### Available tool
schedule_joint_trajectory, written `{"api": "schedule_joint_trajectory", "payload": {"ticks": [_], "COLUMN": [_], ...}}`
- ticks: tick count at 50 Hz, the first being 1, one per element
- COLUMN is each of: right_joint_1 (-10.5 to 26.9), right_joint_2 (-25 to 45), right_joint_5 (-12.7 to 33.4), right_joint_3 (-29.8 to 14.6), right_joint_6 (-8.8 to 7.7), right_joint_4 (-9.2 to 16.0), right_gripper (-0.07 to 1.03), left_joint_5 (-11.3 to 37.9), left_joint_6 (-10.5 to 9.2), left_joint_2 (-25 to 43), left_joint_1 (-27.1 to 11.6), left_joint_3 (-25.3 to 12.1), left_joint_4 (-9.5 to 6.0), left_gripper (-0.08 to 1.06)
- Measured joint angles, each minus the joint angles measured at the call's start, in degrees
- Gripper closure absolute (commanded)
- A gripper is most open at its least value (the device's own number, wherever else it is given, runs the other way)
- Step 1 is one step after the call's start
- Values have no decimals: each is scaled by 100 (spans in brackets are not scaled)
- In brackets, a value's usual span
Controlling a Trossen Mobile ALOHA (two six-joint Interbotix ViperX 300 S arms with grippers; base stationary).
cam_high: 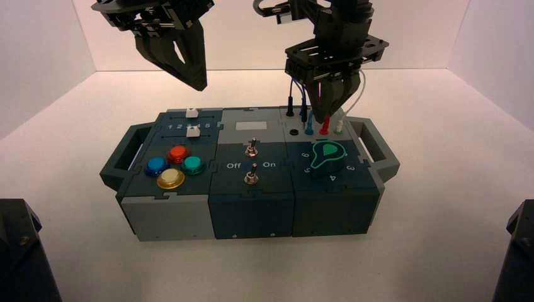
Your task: Insert the red wire.
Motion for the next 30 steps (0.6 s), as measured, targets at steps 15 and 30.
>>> {"api": "schedule_joint_trajectory", "payload": {"ticks": [15, 30], "right_joint_1": [35, 35], "right_joint_2": [53, 220], "right_joint_5": [0, -35], "right_joint_3": [0, -26], "right_joint_6": [0, 0], "right_joint_4": [62, 62], "right_gripper": [98, 98], "left_joint_5": [-9, 0], "left_joint_6": [9, 0], "left_joint_2": [9, 18], "left_joint_1": [0, 0], "left_joint_3": [0, 0], "left_joint_4": [0, 0], "left_gripper": [100, 101]}}
